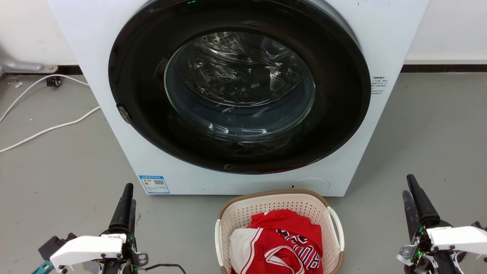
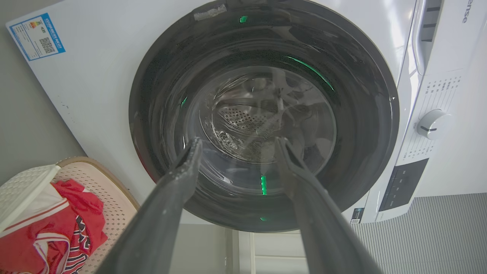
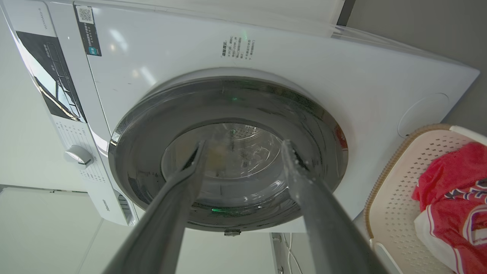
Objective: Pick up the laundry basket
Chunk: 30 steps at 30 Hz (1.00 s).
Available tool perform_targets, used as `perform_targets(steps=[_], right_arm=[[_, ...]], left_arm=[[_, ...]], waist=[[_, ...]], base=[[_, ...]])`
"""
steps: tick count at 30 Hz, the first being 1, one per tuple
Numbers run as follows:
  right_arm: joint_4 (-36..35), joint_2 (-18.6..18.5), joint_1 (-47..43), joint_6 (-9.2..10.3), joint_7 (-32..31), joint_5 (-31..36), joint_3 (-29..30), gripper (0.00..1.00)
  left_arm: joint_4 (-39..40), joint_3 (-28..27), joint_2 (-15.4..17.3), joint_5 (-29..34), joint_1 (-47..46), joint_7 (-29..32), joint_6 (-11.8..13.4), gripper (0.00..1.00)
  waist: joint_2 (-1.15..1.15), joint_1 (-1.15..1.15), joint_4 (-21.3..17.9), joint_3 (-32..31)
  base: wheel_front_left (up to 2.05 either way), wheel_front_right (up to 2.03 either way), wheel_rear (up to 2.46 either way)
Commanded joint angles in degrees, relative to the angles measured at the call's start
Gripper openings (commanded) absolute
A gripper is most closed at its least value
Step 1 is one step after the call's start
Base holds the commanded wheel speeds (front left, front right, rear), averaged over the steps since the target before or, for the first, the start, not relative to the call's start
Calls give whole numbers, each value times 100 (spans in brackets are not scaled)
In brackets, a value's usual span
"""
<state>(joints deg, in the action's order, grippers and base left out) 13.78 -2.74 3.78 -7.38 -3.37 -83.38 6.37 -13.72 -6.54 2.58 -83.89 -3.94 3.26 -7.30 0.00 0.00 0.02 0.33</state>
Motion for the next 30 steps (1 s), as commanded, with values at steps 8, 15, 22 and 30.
perform_targets(steps=[8, 15, 22, 30], right_arm=[[-430, -21, 43, -4, 243, 1338, -114, 100], [-569, -21, -24, -5, 409, 2371, -213, 100], [-636, -21, -78, -6, 563, 3198, -276, 100], [-725, -22, -140, -7, 726, 4053, -313, 100]], left_arm=[[357, 53, 23, 1163, -68, -242, 131, 100], [483, 184, 25, 2062, -19, -409, 276, 100], [544, 255, 27, 2801, 38, -562, 375, 100], [566, 331, 58, 3622, 91, -722, 455, 100]], waist=[[0, 0, 2, 12], [0, 0, 6, 20], [0, 0, 12, 24], [0, 0, 16, 28]], base=[[0, 0, 0], [0, 0, 0], [0, 0, 0], [0, 0, 0]])
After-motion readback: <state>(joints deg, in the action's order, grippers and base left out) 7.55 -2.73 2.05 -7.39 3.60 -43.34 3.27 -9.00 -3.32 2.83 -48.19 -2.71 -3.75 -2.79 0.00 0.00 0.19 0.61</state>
